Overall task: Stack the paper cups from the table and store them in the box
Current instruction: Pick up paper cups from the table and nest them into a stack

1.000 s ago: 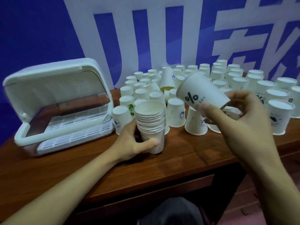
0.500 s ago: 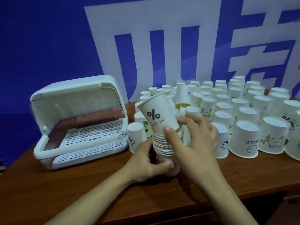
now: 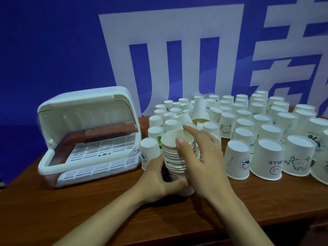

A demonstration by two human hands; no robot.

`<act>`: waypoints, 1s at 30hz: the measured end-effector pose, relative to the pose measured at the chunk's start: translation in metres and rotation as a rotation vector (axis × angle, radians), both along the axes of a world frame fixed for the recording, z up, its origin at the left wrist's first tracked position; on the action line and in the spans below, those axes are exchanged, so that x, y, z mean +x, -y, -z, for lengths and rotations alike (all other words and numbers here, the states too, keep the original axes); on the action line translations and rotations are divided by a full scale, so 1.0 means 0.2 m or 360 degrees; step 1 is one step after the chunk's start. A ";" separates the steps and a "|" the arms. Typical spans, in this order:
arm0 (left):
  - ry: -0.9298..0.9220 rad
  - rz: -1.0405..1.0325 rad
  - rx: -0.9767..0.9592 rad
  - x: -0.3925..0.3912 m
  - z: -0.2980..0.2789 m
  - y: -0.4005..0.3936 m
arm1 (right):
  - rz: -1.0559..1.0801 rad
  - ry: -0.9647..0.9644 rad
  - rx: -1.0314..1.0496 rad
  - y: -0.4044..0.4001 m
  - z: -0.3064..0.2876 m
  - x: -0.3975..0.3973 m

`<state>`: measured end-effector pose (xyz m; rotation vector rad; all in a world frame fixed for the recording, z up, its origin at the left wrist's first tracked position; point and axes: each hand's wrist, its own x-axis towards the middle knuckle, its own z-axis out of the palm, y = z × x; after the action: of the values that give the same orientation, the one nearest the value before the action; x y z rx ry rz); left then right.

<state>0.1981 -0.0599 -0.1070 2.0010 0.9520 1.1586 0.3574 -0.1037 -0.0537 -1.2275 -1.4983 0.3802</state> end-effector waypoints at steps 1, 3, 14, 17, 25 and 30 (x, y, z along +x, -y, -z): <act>-0.0006 -0.0021 0.0024 0.00 0.00 0.00 | 0.0041 0.0054 0.0005 0.00 0.01 0.01; -0.0026 -0.0067 0.0062 0.00 0.00 0.00 | 0.0063 0.0128 -0.0036 0.01 0.02 0.02; -0.0076 -0.0303 0.0068 0.02 -0.02 0.04 | 0.0272 0.0012 0.0170 0.03 0.07 0.27; -0.0114 -0.0324 0.0032 0.02 -0.02 0.04 | 0.0693 0.0286 0.0341 0.02 0.17 0.39; -0.0151 -0.0294 0.0021 0.02 -0.03 0.04 | 0.0909 0.0814 0.0152 0.00 0.28 0.42; -0.0162 -0.0268 0.0027 0.01 -0.03 0.03 | 0.0938 0.0780 0.0344 0.01 0.26 0.43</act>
<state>0.2008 -0.0656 -0.1018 2.0411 1.1850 1.1656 0.4426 -0.1060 -0.1055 -1.5778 -1.4374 -0.4940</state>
